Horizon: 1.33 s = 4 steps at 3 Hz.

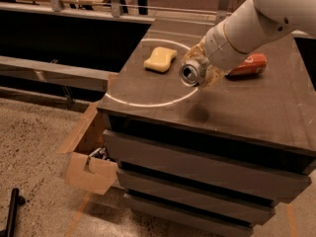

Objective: Knock 7up can over

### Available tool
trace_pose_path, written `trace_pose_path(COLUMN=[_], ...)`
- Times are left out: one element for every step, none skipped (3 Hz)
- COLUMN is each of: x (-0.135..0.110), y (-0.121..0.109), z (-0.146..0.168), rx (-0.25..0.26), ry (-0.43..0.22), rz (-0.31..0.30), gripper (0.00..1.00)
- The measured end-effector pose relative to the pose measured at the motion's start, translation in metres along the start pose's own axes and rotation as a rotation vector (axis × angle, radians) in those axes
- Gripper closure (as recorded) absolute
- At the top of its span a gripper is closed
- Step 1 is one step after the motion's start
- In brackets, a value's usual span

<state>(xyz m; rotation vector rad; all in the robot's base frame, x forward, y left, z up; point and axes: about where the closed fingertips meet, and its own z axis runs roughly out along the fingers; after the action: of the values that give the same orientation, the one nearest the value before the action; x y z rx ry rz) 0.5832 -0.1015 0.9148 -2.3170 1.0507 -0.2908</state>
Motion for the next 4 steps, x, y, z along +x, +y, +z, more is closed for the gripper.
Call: trace_pose_path(x=[0.021,0.029,0.023,0.021], y=[0.005,0.010,0.016,0.023], z=[0.009,0.021,0.036,0.047], rx=[-0.001,-0.059,-0.125,-0.174], ry=[0.007,0.010,0.004,0.004], rz=[-0.038,-0.137,-0.240,-0.295], gripper=[1.00,1.00,1.00,1.00])
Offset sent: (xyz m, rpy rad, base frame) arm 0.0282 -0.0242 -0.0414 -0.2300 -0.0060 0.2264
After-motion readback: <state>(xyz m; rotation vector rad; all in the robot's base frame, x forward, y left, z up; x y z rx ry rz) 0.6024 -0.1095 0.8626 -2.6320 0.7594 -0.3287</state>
